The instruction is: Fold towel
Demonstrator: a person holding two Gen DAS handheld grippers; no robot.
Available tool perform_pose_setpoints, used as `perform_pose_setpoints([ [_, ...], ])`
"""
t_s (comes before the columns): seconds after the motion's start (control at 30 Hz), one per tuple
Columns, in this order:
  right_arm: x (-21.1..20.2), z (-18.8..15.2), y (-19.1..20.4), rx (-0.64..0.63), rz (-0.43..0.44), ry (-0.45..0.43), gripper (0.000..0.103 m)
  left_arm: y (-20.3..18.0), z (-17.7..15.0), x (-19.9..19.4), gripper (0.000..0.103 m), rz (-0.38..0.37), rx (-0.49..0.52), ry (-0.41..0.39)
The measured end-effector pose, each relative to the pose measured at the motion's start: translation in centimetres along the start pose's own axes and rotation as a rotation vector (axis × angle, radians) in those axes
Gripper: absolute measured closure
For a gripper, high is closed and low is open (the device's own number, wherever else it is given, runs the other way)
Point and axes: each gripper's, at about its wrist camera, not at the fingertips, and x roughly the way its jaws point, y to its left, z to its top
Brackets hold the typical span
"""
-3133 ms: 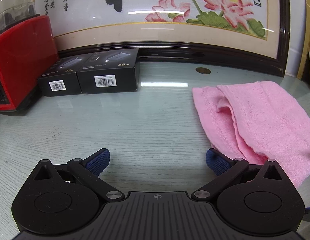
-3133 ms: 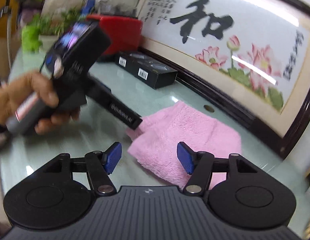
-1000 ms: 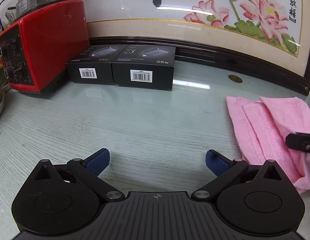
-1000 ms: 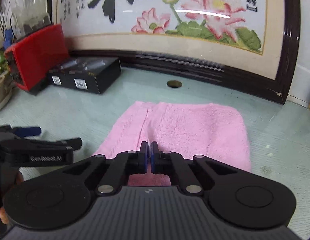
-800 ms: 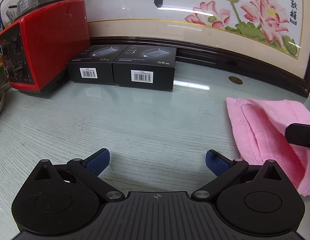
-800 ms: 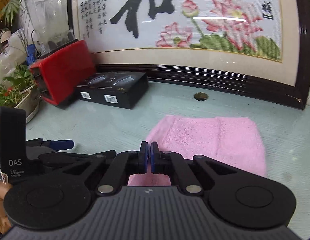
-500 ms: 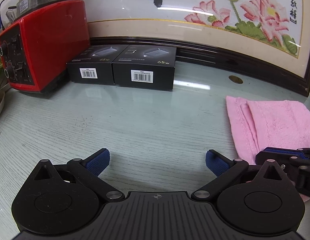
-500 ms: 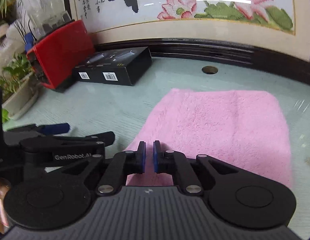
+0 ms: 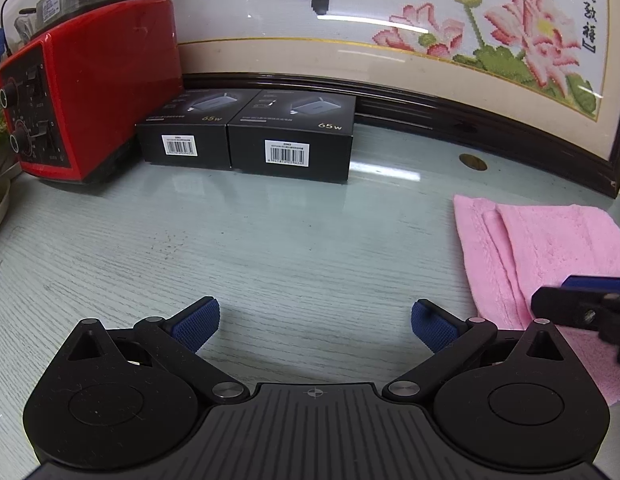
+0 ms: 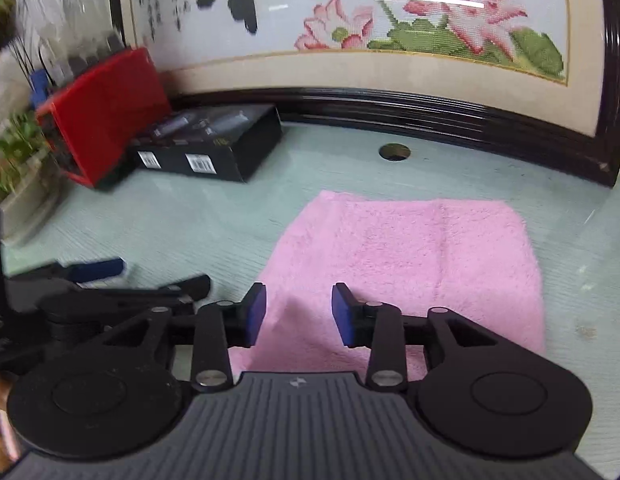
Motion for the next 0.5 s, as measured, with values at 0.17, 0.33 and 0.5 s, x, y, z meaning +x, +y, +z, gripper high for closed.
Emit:
perform_pose_setpoints([
  [0.17, 1.3, -0.3, 2.4, -0.103, -0.120, 0.032, 0.056, 0.1, 0.0, 0.1, 0.000, 0.012, -0.004, 0.002],
  [0.33, 1.4, -0.5, 2.6, -0.138, -0.151, 0.035, 0.061, 0.2, 0.1, 0.1, 0.000, 0.036, -0.008, 0.003],
  [0.5, 0.9, -0.6, 1.3, -0.082, -0.129, 0.018, 0.080, 0.6, 0.2, 0.0, 0.000, 0.017, -0.032, -0.001],
])
